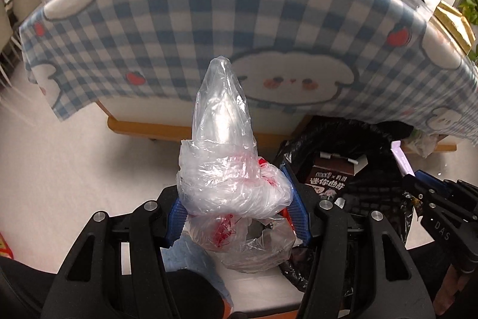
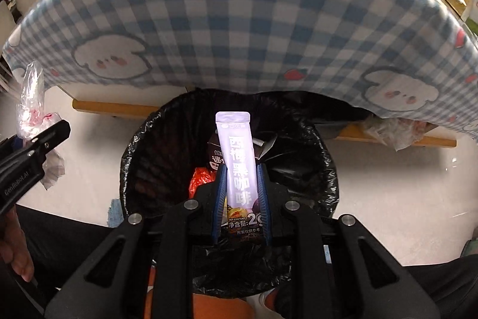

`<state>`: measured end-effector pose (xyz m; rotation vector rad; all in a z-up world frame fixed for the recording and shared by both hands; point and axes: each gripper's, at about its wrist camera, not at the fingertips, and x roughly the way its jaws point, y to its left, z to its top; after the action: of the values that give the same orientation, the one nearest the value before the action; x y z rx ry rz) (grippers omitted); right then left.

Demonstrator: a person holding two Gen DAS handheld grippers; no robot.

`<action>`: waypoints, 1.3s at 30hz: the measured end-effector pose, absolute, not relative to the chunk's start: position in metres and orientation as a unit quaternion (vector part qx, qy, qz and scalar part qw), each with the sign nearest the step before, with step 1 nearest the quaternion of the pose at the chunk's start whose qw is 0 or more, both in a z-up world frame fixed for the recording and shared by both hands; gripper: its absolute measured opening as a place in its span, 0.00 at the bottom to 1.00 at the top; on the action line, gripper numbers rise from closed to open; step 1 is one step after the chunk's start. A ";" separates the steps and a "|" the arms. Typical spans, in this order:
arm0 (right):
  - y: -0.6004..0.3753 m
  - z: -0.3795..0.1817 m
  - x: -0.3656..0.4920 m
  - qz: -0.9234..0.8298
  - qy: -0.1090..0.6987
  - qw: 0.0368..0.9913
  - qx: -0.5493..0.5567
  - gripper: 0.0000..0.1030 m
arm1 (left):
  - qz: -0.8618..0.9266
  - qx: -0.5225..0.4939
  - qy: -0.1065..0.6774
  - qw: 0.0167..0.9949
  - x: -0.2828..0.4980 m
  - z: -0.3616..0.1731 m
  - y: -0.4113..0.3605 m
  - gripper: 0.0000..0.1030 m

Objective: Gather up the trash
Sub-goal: 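Open the right tool to drop the purple snack stick into the bin, then lower the clear plastic bag into the bin and open the left tool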

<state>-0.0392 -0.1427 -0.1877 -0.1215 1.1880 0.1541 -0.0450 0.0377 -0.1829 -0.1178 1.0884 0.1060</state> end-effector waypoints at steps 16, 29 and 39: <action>-0.184 -0.147 -0.046 0.057 0.490 0.869 -0.048 0.89 | 0.037 -0.058 0.523 0.850 -0.040 -0.182 -0.008 0.55; -0.255 -0.149 -0.048 0.011 0.490 0.872 -0.013 0.92 | -0.023 -0.011 0.525 0.851 -0.026 -0.190 -0.097 0.55; -0.274 -0.157 -0.045 -0.013 0.499 0.867 0.000 0.92 | -0.025 -0.006 0.519 0.854 -0.021 -0.195 -0.111 0.60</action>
<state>-0.0455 -0.2738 -0.1572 -0.0010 1.0448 -0.0263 -0.0210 -0.1105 -0.1951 -0.0121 1.0916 -0.0533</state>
